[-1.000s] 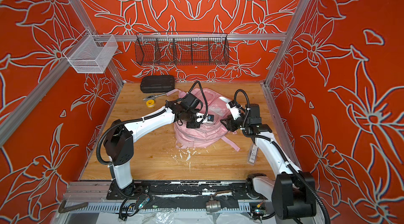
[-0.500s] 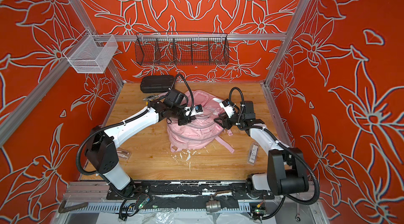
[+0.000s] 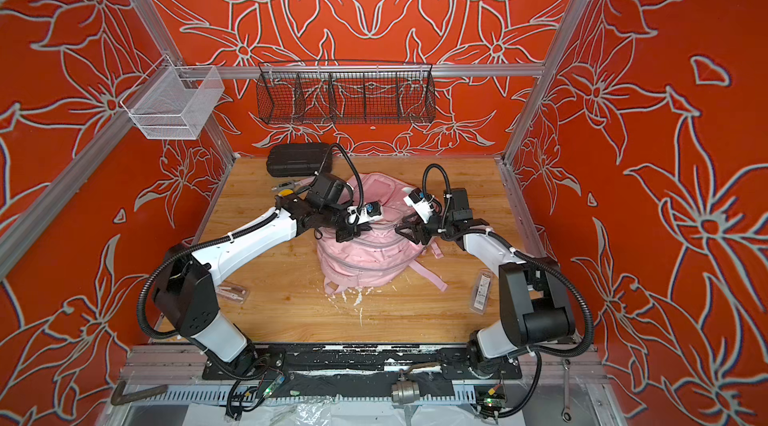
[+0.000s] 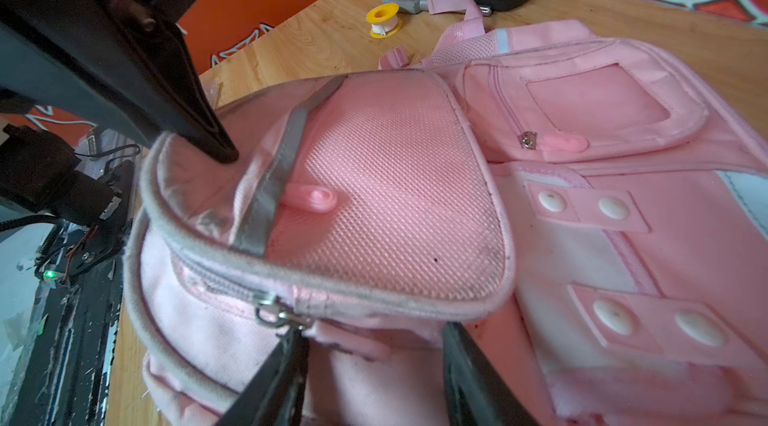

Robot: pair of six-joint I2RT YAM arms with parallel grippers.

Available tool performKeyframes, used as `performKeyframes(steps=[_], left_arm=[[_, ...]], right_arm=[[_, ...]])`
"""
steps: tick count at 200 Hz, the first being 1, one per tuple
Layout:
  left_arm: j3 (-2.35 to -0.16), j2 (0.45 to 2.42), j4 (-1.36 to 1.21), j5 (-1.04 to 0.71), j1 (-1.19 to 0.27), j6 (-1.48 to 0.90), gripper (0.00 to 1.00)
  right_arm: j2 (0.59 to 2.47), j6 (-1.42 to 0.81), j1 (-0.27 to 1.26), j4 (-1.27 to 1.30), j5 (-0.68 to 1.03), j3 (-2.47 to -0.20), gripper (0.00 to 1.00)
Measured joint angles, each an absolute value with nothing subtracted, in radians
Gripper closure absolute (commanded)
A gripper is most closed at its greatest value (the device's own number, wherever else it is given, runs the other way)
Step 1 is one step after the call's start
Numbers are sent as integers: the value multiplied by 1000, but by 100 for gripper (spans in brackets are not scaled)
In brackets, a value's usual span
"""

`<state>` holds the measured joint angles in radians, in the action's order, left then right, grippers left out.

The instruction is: Pack the student bag

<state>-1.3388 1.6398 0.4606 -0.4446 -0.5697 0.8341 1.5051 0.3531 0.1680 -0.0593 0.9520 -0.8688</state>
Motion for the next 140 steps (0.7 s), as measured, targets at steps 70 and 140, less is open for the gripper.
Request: performKeyframes(steps=[70, 140], left_arm=[[-1339, 1640, 465, -464, -554, 838, 100], [-1341, 1640, 468, -471, -550, 837, 100]], right_arm=[[1531, 514, 194, -249, 1004, -948, 68], [1516, 499, 199, -249, 1003, -940, 86]])
